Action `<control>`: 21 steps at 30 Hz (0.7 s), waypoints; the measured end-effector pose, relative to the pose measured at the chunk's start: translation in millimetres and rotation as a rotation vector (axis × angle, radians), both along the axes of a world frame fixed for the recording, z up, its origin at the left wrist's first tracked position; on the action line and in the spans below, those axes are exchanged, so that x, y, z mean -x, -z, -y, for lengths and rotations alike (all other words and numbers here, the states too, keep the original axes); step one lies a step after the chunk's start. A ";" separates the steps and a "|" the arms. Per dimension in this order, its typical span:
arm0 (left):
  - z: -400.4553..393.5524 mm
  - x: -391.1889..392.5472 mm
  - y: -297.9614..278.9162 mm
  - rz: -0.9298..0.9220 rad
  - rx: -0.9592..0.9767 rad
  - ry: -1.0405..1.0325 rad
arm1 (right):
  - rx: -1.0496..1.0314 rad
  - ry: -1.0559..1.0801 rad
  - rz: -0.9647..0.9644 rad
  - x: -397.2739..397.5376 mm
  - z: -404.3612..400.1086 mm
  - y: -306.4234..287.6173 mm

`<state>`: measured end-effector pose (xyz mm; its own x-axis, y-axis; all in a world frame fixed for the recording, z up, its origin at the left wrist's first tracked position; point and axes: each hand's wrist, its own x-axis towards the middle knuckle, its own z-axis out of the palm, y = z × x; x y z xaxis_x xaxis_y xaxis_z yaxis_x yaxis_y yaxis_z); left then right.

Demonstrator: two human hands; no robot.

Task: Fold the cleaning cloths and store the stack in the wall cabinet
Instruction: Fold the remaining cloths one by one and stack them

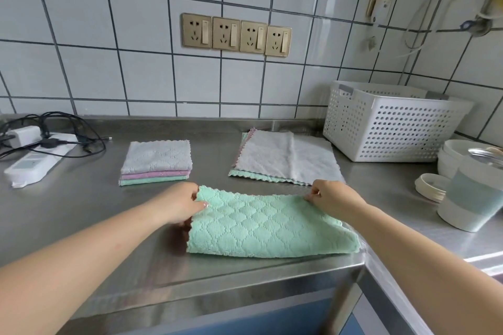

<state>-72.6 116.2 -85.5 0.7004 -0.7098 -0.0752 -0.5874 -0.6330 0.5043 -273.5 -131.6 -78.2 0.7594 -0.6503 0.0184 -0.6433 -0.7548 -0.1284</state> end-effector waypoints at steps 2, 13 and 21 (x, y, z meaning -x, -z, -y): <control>3.3 -1.9 -1.9 0.039 -0.034 0.012 | 0.011 0.008 -0.001 -1.9 3.3 1.4; 2.7 3.8 -10.1 0.312 -0.001 -0.002 | 0.117 -0.032 0.210 -13.6 -15.0 -2.7; 38.1 74.8 9.1 0.369 -0.143 0.308 | -0.003 -0.308 -0.021 -42.5 -105.1 30.0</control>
<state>-147.3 78.1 -94.5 0.4583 -0.8884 0.0263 -0.8807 -0.4500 0.1481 -231.0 -26.5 -108.3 0.9211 -0.3892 -0.0012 -0.3865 -0.9144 -0.1201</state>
